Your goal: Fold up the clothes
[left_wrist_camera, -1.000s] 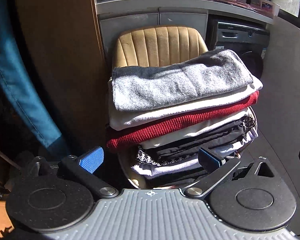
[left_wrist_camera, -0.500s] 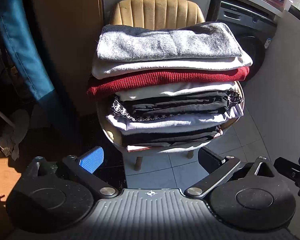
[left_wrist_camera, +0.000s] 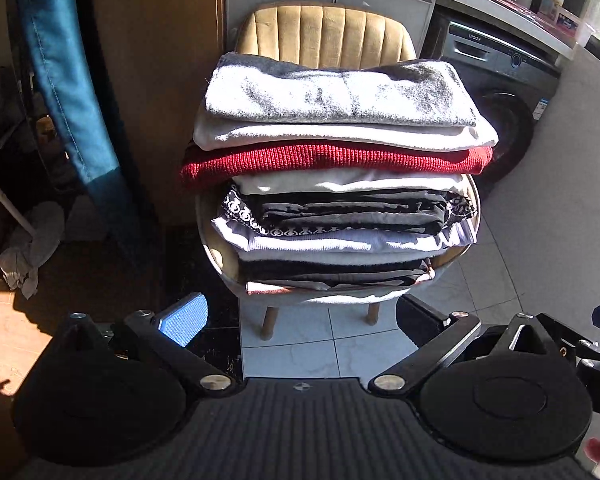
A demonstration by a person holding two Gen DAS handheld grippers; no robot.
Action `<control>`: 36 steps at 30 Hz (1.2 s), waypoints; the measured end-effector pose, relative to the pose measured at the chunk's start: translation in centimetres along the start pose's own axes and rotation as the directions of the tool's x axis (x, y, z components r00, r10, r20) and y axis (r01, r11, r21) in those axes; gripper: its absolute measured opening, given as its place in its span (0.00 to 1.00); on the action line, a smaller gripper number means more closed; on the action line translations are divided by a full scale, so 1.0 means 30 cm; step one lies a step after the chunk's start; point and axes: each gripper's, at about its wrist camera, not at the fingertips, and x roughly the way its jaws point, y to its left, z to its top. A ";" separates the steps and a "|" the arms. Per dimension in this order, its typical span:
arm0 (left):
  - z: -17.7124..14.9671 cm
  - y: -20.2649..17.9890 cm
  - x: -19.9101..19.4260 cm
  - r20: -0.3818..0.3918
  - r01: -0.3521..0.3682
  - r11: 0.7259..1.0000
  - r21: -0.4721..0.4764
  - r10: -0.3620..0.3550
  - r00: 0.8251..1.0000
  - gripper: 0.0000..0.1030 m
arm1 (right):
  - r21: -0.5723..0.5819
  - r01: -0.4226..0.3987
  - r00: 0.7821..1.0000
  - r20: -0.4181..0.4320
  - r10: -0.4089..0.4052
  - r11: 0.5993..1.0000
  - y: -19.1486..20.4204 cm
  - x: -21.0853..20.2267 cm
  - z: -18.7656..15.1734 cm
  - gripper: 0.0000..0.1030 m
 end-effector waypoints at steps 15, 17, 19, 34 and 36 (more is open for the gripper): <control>0.001 0.006 -0.022 0.004 0.001 0.999 -0.037 -0.001 1.000 1.00 | -0.020 -0.001 1.000 0.001 0.001 1.000 0.005 0.001 -0.001 0.99; 0.001 0.002 -0.023 0.006 -0.007 1.000 -0.027 0.008 1.000 1.00 | -0.021 0.001 1.000 0.000 -0.001 1.000 0.003 0.002 0.001 0.99; 0.000 -0.007 -0.023 0.005 -0.008 1.000 -0.012 0.008 1.000 1.00 | -0.023 0.001 1.000 -0.003 -0.001 1.000 0.003 0.004 0.001 0.99; -0.017 -0.055 0.021 -0.065 0.000 0.999 0.041 0.002 0.998 1.00 | 0.003 0.029 0.999 -0.030 -0.029 1.000 -0.020 0.007 -0.021 0.99; -0.019 -0.065 0.021 -0.067 0.006 0.999 0.051 -0.003 0.998 1.00 | 0.005 0.032 0.999 -0.031 -0.032 0.999 -0.024 0.004 -0.024 0.99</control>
